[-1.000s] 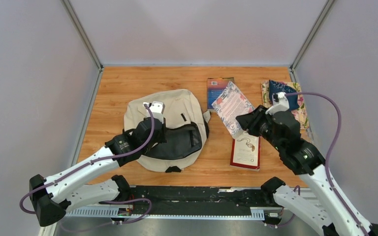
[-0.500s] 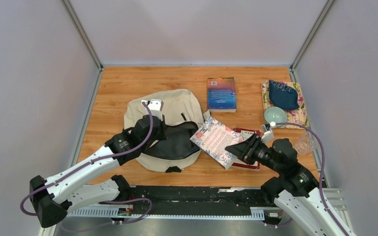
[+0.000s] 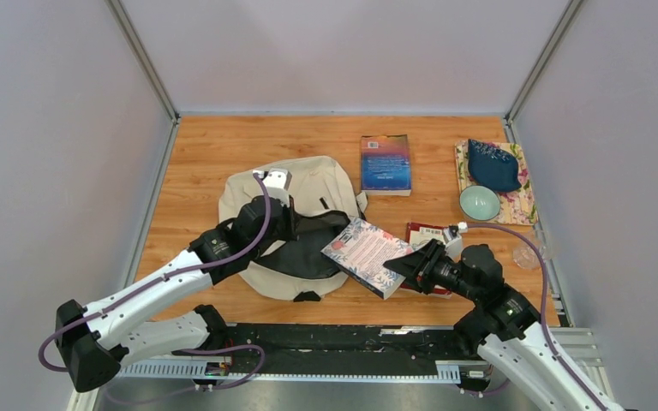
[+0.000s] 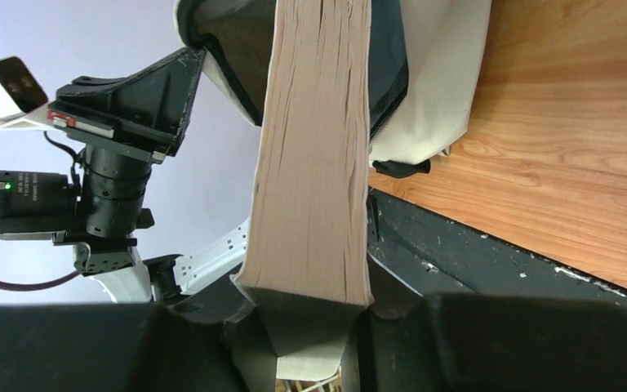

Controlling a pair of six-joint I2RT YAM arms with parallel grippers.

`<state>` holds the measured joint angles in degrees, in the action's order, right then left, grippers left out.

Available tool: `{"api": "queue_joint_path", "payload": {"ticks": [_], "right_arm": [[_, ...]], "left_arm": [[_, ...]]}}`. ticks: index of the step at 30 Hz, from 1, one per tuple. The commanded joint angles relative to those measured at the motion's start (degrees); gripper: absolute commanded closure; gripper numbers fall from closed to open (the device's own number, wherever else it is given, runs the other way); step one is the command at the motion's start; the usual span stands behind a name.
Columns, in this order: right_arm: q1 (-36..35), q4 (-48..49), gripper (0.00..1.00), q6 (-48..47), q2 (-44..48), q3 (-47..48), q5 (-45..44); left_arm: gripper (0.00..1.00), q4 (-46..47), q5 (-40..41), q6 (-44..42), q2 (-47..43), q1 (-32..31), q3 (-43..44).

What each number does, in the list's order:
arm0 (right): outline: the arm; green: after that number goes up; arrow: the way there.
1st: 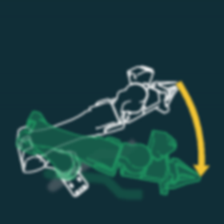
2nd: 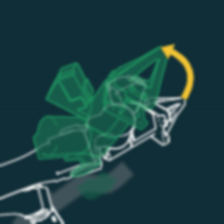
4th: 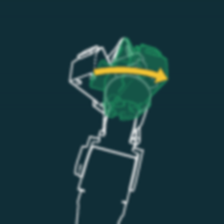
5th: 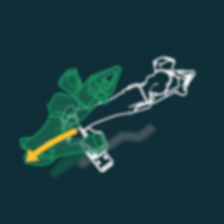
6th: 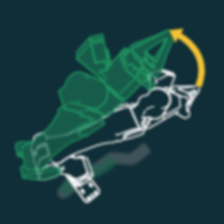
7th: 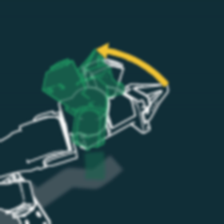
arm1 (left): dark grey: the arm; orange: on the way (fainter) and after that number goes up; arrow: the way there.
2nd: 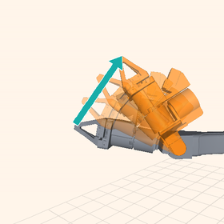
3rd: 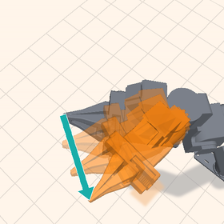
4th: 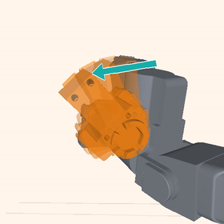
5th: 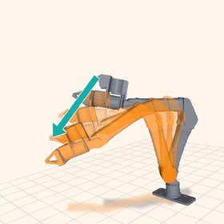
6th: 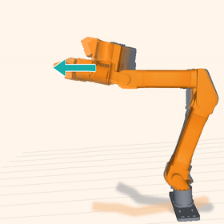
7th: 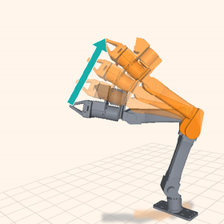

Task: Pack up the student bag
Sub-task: Place the book in the student bag.

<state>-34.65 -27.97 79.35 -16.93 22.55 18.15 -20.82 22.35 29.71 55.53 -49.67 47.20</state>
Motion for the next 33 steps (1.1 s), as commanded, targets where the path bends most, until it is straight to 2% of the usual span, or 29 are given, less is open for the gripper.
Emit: {"api": "queue_joint_path", "payload": {"ticks": [1, 6, 10, 18, 21, 22, 27, 33], "right_arm": [[-2.08, 14.76, 1.0, 5.98, -2.22, -1.01, 2.33], [-5.59, 16.1, 1.0, 7.83, -5.92, -0.31, -0.39], [-7.88, 23.63, 1.0, 11.61, -10.48, -1.71, -1.8], [-14.03, 31.13, 1.0, 11.45, -25.86, 1.53, -6.98], [-14.39, 40.5, 1.0, 11.61, -30.69, -0.39, -9.27], [-14.39, 47.76, 1.0, 11.53, -32.27, -0.83, -9.97], [-14.74, 60.45, 1.0, 10.12, -39.92, -0.05, -12.26], [-16.58, 64.17, 1.0, 7.68, -48.45, 2.59, -15.59]], "left_arm": [[1.0, 6.76, -3.27, 0.96, -0.16, 0.1, 3.25], [1.0, 7.89, -4.85, 0.87, -0.24, 0.19, 3.07], [1.0, 9.39, -7.84, 0.34, -0.68, 0.19, 2.55], [1.0, 13.34, -13.11, -1.41, -2.53, 0.1, 1.41], [1.0, 14.22, -15.75, -2.03, -4.02, 0.1, 1.14], [1.0, 14.4, -16.89, -2.2, -5.07, 0.19, 1.14], [1.0, 14.32, -18.57, -3.26, -7.8, 0.19, 0.44], [1.0, 15.63, -21.64, -3.88, -9.56, 0.19, -1.23]]}}
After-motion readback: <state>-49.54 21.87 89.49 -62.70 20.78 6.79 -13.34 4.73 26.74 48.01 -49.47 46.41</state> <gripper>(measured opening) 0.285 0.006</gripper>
